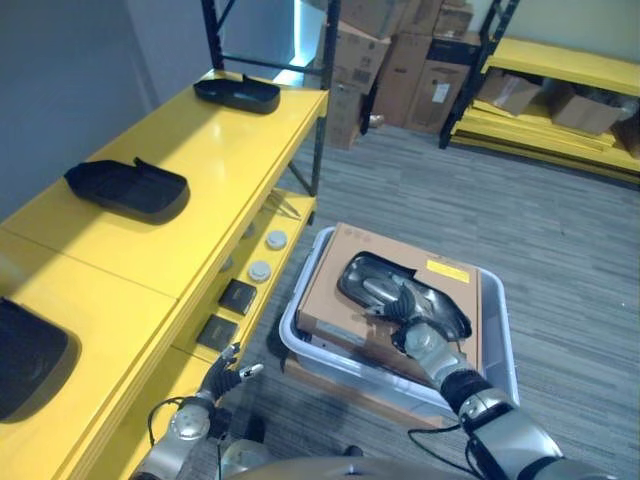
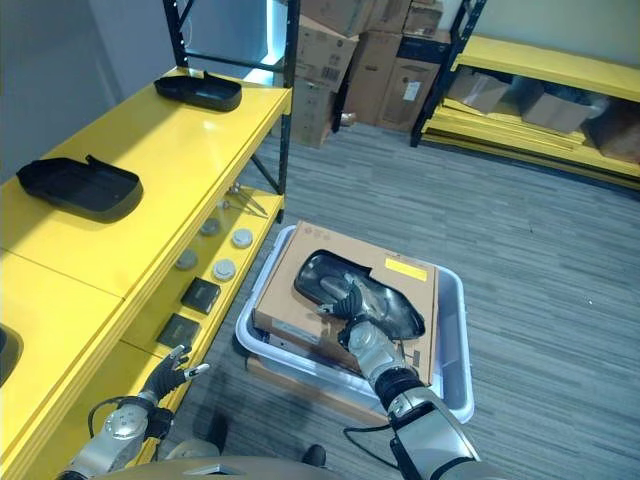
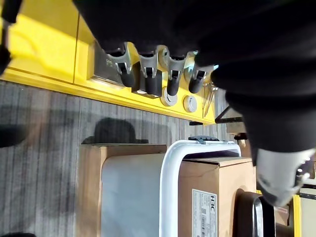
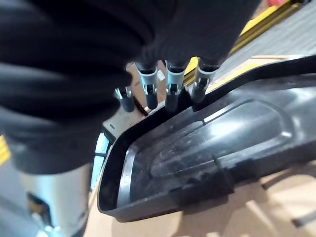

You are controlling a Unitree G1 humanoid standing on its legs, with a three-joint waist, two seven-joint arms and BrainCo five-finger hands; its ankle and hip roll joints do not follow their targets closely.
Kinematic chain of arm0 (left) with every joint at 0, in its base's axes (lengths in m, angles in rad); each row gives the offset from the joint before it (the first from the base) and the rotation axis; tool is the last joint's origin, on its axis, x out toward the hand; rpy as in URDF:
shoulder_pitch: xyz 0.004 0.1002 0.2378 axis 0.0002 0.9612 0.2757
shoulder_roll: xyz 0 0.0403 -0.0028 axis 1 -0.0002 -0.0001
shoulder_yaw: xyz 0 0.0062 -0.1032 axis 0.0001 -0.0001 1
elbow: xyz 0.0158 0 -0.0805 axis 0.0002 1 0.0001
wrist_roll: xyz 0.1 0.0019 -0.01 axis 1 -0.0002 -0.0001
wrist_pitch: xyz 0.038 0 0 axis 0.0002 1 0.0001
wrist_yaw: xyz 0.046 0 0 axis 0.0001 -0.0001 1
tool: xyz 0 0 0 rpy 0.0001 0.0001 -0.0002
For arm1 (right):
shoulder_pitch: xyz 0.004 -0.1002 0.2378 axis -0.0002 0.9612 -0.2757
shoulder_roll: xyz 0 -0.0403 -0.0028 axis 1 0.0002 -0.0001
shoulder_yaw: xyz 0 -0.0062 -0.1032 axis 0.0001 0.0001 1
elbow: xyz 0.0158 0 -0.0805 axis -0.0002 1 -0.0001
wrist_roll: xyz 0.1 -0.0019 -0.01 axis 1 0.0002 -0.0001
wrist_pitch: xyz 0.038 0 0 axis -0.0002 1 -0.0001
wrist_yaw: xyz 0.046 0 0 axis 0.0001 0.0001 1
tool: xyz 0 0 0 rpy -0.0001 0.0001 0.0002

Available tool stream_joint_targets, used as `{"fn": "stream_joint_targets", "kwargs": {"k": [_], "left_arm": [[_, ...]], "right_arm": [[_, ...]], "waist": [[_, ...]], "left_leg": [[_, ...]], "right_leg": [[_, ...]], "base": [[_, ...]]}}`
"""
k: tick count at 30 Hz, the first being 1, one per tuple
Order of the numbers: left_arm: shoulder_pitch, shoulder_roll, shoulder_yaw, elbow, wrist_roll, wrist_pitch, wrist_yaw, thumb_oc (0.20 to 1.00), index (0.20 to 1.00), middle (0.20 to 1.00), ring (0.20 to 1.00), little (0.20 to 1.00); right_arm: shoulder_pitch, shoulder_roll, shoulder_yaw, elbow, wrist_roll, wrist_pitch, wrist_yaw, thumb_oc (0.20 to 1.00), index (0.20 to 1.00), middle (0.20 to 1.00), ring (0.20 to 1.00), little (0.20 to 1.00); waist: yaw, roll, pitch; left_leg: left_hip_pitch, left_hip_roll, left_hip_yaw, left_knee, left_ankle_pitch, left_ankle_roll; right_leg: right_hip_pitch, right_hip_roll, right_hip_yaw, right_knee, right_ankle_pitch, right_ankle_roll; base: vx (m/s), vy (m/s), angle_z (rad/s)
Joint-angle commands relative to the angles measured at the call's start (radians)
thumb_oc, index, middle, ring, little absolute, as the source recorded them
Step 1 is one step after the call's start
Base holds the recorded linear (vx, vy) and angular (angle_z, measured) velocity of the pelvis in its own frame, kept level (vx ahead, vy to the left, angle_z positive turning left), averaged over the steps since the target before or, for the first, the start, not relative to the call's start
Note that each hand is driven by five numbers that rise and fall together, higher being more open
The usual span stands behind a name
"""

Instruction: Move parts from the plastic box to the shelf.

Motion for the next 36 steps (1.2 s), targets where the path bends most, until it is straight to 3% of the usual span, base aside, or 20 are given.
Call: {"fn": "stream_joint_targets", "kwargs": {"k": [1,8,13,14,15,16,17,27,29,36], "left_arm": [[-0.066,0.049,-0.036,0.030,0.047,-0.074,-0.034,1.000,1.000,1.000,1.000,1.000],[-0.067,0.042,-0.014,0.088,0.066,-0.088,-0.041,1.000,1.000,1.000,1.000,1.000],[-0.090,0.028,-0.016,0.121,0.070,-0.099,-0.027,1.000,1.000,1.000,1.000,1.000],[-0.091,0.027,-0.016,0.122,0.070,-0.099,-0.027,1.000,1.000,1.000,1.000,1.000],[-0.100,0.025,-0.021,0.121,0.070,-0.101,-0.022,1.000,1.000,1.000,1.000,1.000],[-0.111,0.020,-0.026,0.125,0.067,-0.102,-0.018,1.000,1.000,1.000,1.000,1.000],[-0.118,0.016,-0.030,0.128,0.062,-0.102,-0.015,1.000,1.000,1.000,1.000,1.000],[-0.133,-0.017,-0.031,0.244,0.084,-0.102,0.005,1.000,1.000,1.000,1.000,1.000],[-0.125,-0.018,-0.025,0.257,0.086,-0.103,0.005,1.000,1.000,1.000,1.000,1.000],[-0.122,-0.011,-0.022,0.285,0.099,-0.116,-0.002,1.000,1.000,1.000,1.000,1.000]], "right_arm": [[-0.134,-0.077,0.080,0.052,-0.155,-0.038,0.051,1.000,1.000,1.000,1.000,1.000],[-0.189,-0.123,0.216,0.118,-0.327,-0.053,0.123,1.000,1.000,1.000,1.000,1.000],[-0.194,-0.116,0.246,0.158,-0.384,-0.049,0.122,1.000,1.000,1.000,1.000,1.000],[-0.195,-0.115,0.246,0.160,-0.385,-0.050,0.121,0.909,0.909,0.909,0.909,0.909],[-0.201,-0.108,0.248,0.185,-0.392,-0.046,0.118,0.667,0.667,0.667,0.667,0.667],[-0.207,-0.104,0.251,0.213,-0.404,-0.039,0.109,0.310,0.310,0.310,0.310,0.310],[-0.210,-0.100,0.251,0.235,-0.412,-0.032,0.101,0.200,0.200,0.200,0.200,0.200],[-0.212,-0.140,0.263,0.259,-0.517,-0.016,0.063,0.200,0.200,0.200,0.200,0.200],[-0.217,-0.189,0.293,0.209,-0.567,-0.028,0.066,0.200,0.200,0.200,0.200,0.200],[-0.322,-0.495,0.506,-0.116,-0.778,-0.134,0.048,0.200,0.200,0.200,0.200,0.200]], "waist": [[0.045,-0.046,0.042],[0.049,-0.057,0.091],[0.045,-0.047,0.133],[0.045,-0.046,0.133],[0.046,-0.041,0.143],[0.048,-0.035,0.150],[0.052,-0.026,0.159],[0.049,0.009,0.179],[0.042,0.008,0.176],[0.012,-0.022,0.166]], "left_leg": [[-0.016,-0.028,-0.041,-0.005,-0.114,0.040],[-0.071,-0.010,-0.038,-0.006,-0.091,0.025],[-0.117,-0.005,-0.044,-0.005,-0.071,0.018],[-0.119,-0.005,-0.044,-0.005,-0.071,0.017],[-0.127,-0.004,-0.046,-0.005,-0.067,0.015],[-0.136,-0.004,-0.049,-0.005,-0.063,0.013],[-0.142,0.000,-0.051,-0.003,-0.063,0.010],[-0.169,0.007,-0.046,-0.004,-0.050,-0.001],[-0.169,0.010,-0.043,-0.004,-0.052,-0.003],[-0.160,0.021,-0.034,-0.006,-0.057,-0.011]], "right_leg": [[0.004,-0.058,-0.042,0.003,-0.086,0.066],[-0.051,-0.044,-0.045,0.003,-0.084,0.064],[-0.093,-0.038,-0.046,0.003,-0.082,0.059],[-0.094,-0.038,-0.046,0.003,-0.082,0.059],[-0.100,-0.037,-0.049,0.003,-0.082,0.058],[-0.108,-0.036,-0.053,0.003,-0.081,0.057],[-0.111,-0.033,-0.056,0.003,-0.084,0.055],[-0.138,-0.032,-0.067,0.003,-0.092,0.052],[-0.140,-0.031,-0.067,0.003,-0.094,0.051],[-0.142,-0.025,-0.064,0.003,-0.098,0.056]], "base": [[-0.05,-0.061,0.12],[-0.03,-0.035,0.03],[-0.03,-0.028,-0.01],[-0.05,-0.030,-0.02],[-0.03,-0.019,-0.02],[-0.03,-0.038,0.00],[-0.01,-0.031,0.02],[0.00,-0.008,0.03],[0.01,-0.015,0.03],[0.03,-0.039,0.00]]}}
